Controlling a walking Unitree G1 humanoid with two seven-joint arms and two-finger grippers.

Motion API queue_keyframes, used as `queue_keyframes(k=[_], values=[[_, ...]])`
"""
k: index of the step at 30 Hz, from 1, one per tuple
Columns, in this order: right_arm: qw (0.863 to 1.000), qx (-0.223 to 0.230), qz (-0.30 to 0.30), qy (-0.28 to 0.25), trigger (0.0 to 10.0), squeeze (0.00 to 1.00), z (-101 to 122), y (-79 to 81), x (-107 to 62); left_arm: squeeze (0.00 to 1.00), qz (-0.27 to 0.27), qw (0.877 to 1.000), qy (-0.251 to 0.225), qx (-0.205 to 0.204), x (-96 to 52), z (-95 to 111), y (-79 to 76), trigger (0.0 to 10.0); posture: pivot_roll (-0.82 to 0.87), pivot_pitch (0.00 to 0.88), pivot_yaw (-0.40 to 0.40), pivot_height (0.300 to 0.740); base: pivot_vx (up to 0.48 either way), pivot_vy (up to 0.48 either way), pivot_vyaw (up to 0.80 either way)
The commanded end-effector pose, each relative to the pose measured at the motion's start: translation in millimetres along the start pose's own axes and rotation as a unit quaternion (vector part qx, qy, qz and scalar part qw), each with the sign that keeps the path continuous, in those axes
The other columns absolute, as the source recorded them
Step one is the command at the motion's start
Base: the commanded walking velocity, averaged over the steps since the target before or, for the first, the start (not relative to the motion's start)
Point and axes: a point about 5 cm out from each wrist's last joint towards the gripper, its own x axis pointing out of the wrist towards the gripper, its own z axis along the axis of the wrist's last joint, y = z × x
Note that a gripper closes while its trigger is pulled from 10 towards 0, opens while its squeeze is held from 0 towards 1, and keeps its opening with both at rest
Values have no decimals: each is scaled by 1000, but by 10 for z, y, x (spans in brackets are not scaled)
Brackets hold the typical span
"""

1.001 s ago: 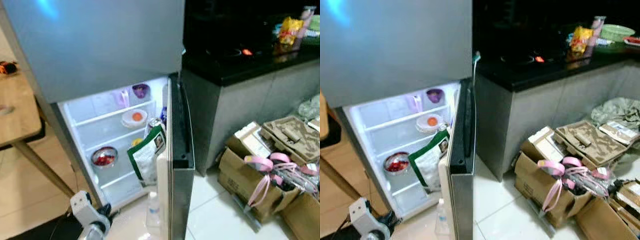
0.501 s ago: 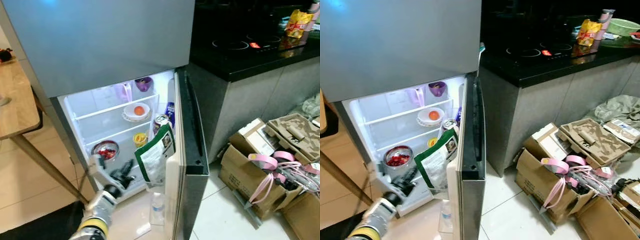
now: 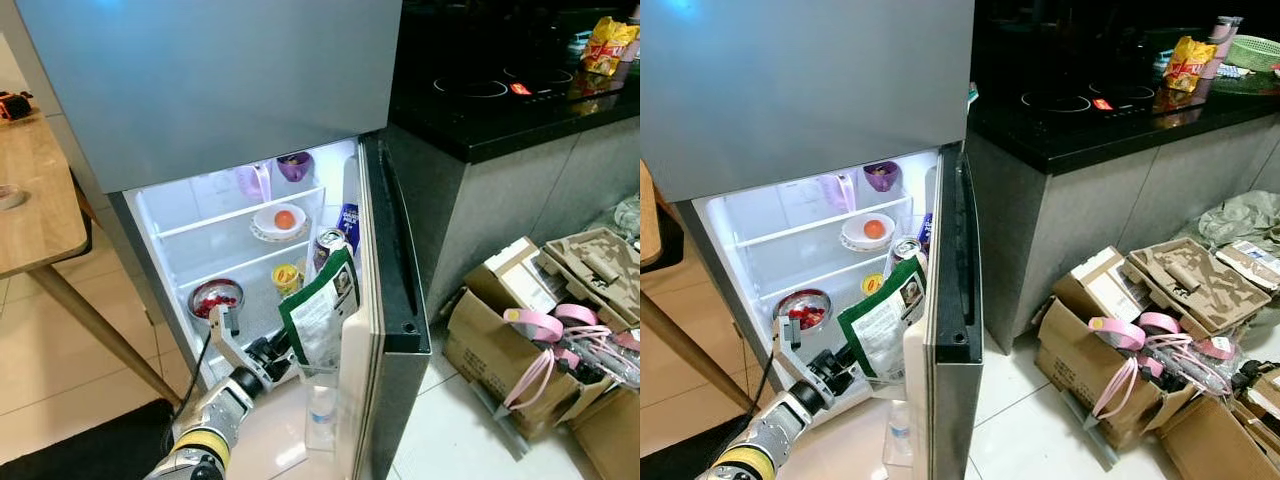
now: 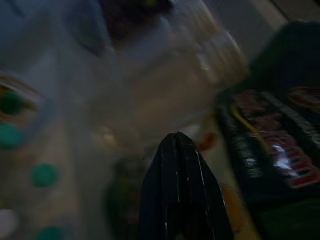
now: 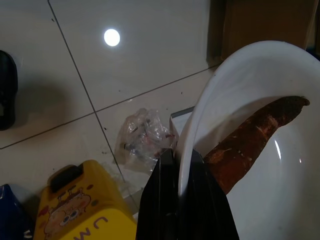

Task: Restocking fridge

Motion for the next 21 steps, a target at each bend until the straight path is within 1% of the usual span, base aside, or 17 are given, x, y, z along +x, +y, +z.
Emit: queue_keyframes(k=[1,2,3,4,6,7,11,13,15,16,19,21], values=[[1000,-6,-3,0,10000,0,-7,-12,0,0,-24,999,13,-22,76,-87,-63,10000,-97,0,9,740,0,0,0],[1000,-6,-4,1,10000,0,-12,-13,0,0,-45,998,20,-35,137,-134,-120,10000,-97,0,9,740,0,0,0],[1000,-6,-4,1,10000,0,-12,-13,0,0,-45,998,20,-35,137,-134,-120,10000,-97,0,9,740,0,0,0],[1000,-6,-3,1,10000,0,-18,-11,-1,0,-69,996,32,-46,199,-196,-185,10000,-99,0,11,740,0,0,0],[1000,-6,-3,1,10000,0,-18,-11,-1,0,-69,996,32,-46,199,-196,-185,10000,-99,0,11,740,0,0,0],[1000,-6,-3,2,10000,0,-21,-8,-2,0,-90,994,40,-56,249,-248,-244,10000,-98,0,11,740,0,0,0],[1000,-5,-2,2,10000,0,-21,1,-3,0,-111,990,50,-65,286,-314,-303,10000,-97,0,15,740,0,0,0],[1000,-5,-2,2,10000,0,-21,1,-3,0,-111,990,50,-65,286,-314,-303,10000,-97,0,15,740,0,0,0],[1000,-4,-1,1,10000,0,-18,9,-3,0,-111,991,37,-67,240,-261,-275,10000,-97,0,15,740,0,0,0],[1000,-4,-1,1,10000,0,-18,9,-3,0,-111,991,37,-67,240,-261,-275,10000,-97,0,15,740,0,0,0],[1000,-4,0,1,10000,0,-17,15,-4,0,-109,992,12,-65,155,-118,-222,10000,-97,0,15,740,0,0,0],[1000,-4,1,1,10000,0,-19,17,-4,0,-108,992,3,-59,122,-52,-203,10000,-97,0,15,740,0,0,0]])
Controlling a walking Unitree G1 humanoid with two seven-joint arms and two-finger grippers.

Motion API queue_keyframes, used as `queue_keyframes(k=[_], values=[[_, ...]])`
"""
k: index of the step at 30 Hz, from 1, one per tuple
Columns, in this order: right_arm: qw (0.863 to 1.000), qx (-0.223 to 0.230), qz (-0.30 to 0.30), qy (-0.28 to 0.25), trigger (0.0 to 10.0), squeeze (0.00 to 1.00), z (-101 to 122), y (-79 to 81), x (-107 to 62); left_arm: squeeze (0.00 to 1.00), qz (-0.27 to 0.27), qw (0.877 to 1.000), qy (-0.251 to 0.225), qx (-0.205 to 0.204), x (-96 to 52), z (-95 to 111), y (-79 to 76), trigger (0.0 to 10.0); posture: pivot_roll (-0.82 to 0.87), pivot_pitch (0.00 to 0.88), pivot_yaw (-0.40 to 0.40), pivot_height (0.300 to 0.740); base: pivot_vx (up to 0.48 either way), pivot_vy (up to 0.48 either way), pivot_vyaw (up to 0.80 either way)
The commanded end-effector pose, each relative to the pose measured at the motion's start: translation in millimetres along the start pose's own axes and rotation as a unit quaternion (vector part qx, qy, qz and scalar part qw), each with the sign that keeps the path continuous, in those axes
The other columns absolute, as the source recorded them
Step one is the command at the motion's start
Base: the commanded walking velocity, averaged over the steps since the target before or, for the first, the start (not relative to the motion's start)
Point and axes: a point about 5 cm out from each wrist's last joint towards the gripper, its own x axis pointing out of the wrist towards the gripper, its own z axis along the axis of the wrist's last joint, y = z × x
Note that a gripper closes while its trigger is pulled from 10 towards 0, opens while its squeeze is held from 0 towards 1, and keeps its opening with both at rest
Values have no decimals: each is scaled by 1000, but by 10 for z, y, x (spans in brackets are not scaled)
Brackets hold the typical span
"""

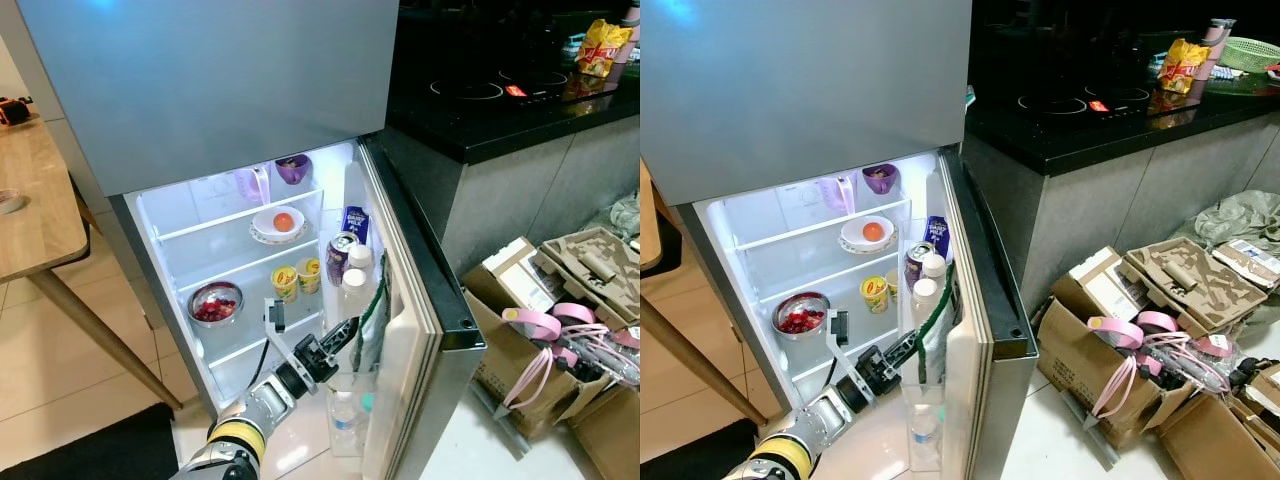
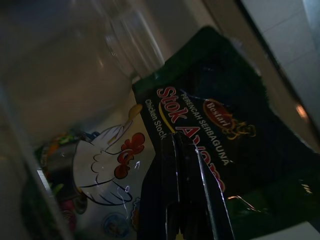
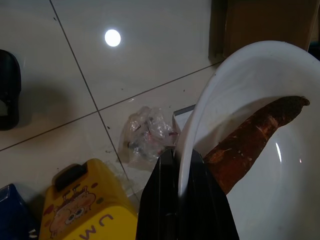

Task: Restocking fridge

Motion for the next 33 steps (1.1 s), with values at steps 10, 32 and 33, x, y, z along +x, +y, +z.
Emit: queue_keyframes(k=[10,32,33], values=[[1000,-1,0,-1,10000,0,-10,7,-2,0,-11,998,-48,36,-307,369,-6,10000,-86,0,14,740,0,0,0],[1000,-4,4,-5,10000,0,11,24,-2,0,255,963,-83,-12,-494,114,362,10000,-92,0,5,740,0,0,0],[1000,-2,4,-5,10000,0,11,24,-2,0,250,965,-83,-13,-461,116,354,10000,-92,0,5,740,0,0,0]])
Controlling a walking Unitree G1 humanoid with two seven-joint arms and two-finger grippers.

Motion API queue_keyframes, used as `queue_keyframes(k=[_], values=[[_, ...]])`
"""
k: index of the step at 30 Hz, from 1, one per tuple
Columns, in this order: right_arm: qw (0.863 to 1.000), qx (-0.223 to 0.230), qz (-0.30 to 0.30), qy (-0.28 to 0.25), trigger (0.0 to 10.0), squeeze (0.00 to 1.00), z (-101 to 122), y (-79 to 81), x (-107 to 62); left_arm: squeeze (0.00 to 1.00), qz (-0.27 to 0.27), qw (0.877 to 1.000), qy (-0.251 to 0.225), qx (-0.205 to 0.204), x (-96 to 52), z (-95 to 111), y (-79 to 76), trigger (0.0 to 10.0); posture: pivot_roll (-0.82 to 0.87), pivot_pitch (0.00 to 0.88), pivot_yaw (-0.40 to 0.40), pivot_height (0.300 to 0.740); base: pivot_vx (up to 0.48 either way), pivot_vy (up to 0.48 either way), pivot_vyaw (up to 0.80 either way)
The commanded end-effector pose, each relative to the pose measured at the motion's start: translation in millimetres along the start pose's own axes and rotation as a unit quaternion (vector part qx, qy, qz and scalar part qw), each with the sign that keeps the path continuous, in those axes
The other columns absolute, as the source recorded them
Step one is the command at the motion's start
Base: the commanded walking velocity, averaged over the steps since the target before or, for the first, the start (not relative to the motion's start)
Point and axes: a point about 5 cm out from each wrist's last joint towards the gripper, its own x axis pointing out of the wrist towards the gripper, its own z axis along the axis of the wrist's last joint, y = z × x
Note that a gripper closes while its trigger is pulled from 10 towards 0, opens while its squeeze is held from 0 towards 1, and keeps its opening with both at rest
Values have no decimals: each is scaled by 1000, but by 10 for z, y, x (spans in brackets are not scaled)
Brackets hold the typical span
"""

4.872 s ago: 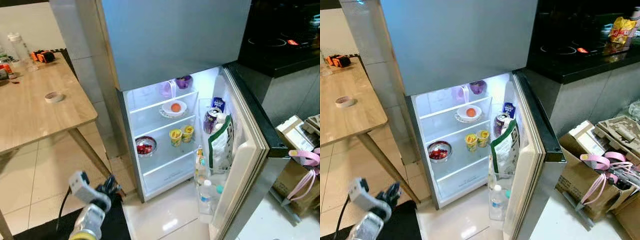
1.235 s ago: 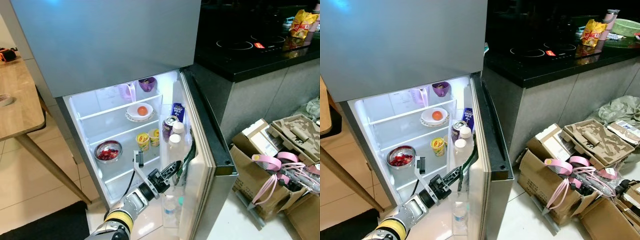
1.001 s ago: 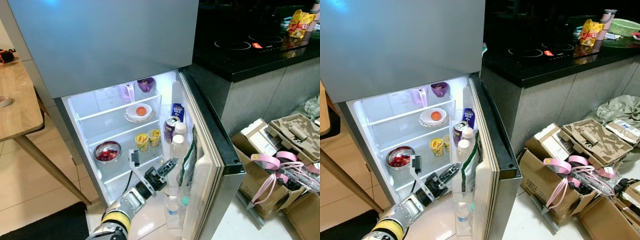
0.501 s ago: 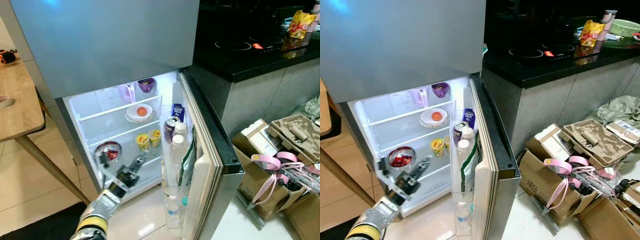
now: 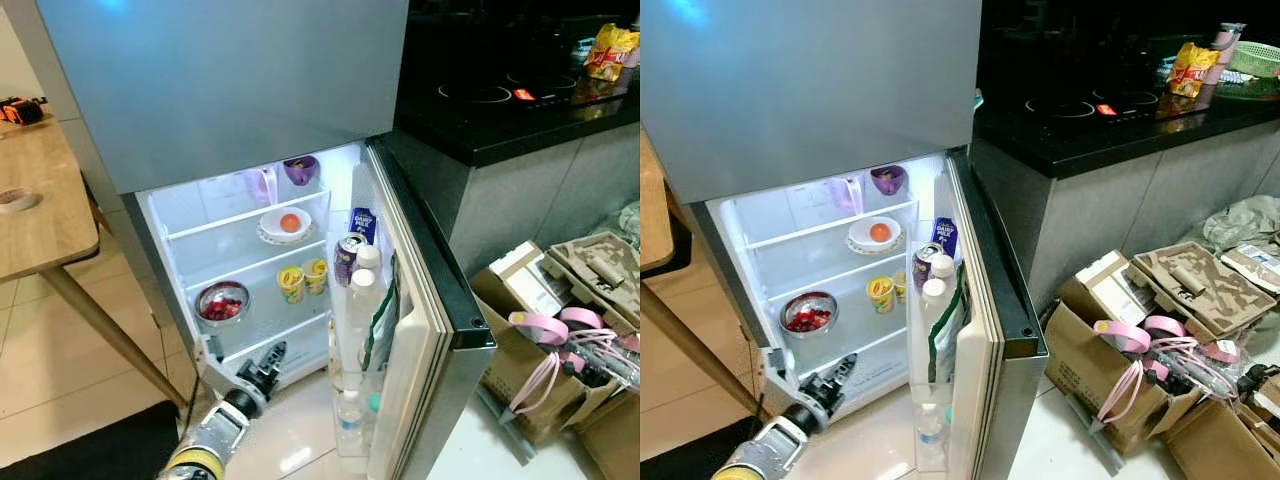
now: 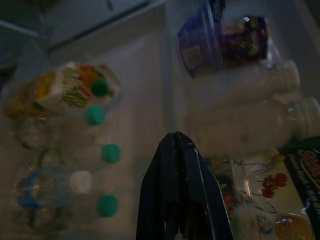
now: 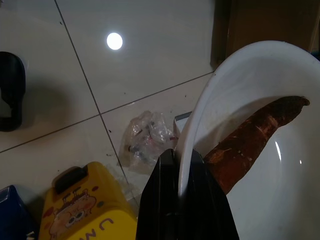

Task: Restocking fridge

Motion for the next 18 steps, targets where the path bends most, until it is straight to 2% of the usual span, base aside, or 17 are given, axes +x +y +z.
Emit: queue_keyframes(k=[1,4,10,18], values=[[1000,1,2,-2,10000,0,7,5,0,0,-4,1000,10,5,76,-25,-62,10000,-95,0,9,740,0,0,0],[1000,-2,4,0,10000,0,6,12,0,0,-7,1000,8,8,106,-16,-87,10000,-96,0,10,740,0,0,-421],[1000,6,3,2,10000,0,-4,4,0,0,-5,1000,5,10,137,-11,-109,10000,-96,0,10,740,0,0,-779],[1000,9,-1,-1,10000,0,-1,-32,3,0,-8,1000,12,12,164,-48,-134,10000,-101,0,11,740,0,0,0]])
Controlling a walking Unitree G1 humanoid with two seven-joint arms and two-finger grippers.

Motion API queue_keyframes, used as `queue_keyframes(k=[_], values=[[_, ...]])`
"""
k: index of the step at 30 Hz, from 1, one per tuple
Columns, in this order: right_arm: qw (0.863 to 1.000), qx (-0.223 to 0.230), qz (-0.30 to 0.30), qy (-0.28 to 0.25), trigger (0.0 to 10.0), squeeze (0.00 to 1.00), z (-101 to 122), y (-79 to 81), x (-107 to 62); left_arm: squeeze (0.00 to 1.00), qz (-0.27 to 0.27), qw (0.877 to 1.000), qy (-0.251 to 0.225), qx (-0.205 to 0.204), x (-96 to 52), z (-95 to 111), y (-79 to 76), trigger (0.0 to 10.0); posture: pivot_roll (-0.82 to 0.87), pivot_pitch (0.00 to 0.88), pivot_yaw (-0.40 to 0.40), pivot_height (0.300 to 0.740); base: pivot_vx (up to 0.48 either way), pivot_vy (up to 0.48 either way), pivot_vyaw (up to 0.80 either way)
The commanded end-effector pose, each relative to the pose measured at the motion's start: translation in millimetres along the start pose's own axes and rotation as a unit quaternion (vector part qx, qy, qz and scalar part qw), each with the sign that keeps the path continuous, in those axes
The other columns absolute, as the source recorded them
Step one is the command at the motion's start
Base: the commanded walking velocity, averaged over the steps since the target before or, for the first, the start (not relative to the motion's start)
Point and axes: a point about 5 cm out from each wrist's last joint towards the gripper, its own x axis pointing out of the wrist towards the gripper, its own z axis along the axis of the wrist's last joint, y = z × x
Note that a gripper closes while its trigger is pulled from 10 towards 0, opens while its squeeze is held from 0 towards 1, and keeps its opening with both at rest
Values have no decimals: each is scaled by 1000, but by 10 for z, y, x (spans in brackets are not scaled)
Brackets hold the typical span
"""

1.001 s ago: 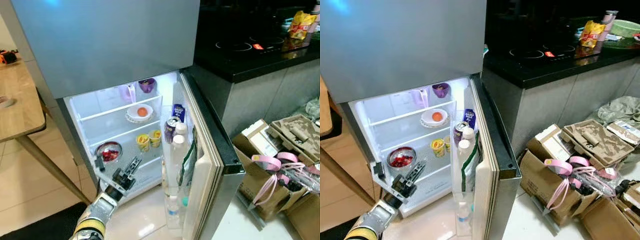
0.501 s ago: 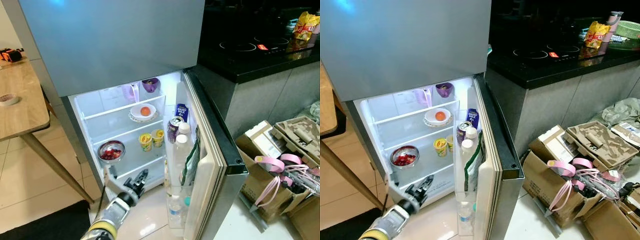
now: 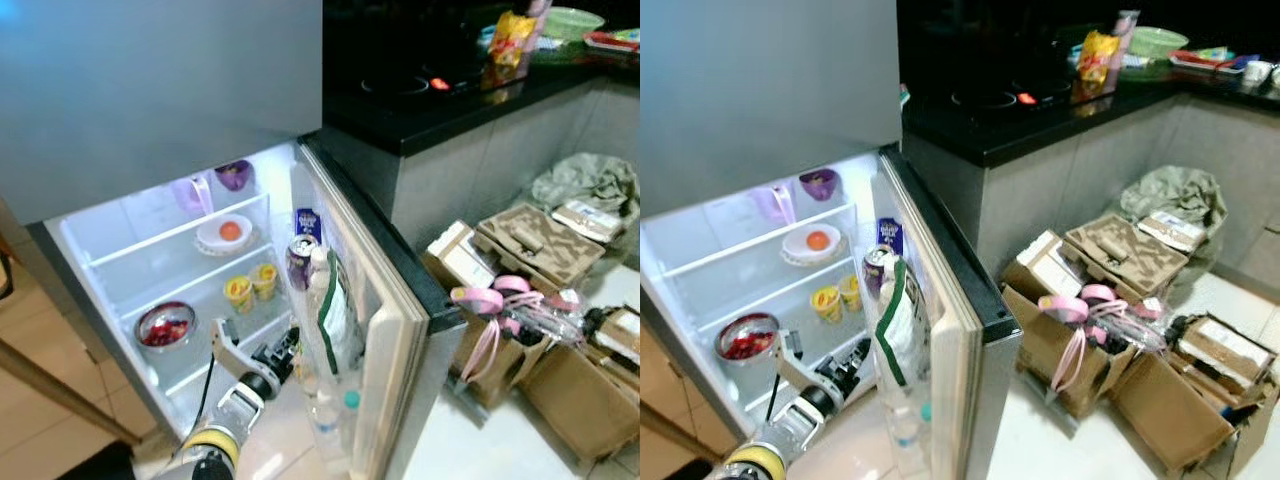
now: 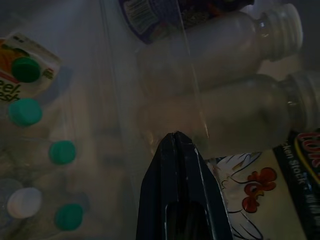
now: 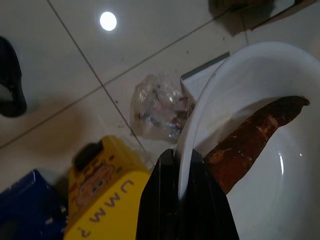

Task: Restocking fridge

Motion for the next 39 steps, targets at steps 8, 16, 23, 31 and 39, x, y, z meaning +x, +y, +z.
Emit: queue_keyframes(k=[8,16,23,31,39], values=[[1000,11,1,5,10000,0,-7,-11,1,0,-11,1000,19,-2,71,-111,-71,10000,-102,0,13,740,0,0,-387],[1000,18,2,11,10000,0,-33,-4,-1,0,-55,998,42,-3,228,-241,-272,10000,-103,0,13,740,0,0,-775],[1000,17,0,9,10000,0,-34,-6,-2,0,-85,995,48,2,310,-266,-391,10000,-104,0,13,740,0,0,-775],[1000,22,6,1,10000,0,-8,15,-2,0,-64,992,91,64,200,-383,-267,10000,-103,0,14,740,0,0,0],[1000,17,20,-16,10000,0,42,53,-4,0,112,987,77,81,-372,-333,362,10000,-99,0,11,740,0,0,0]])
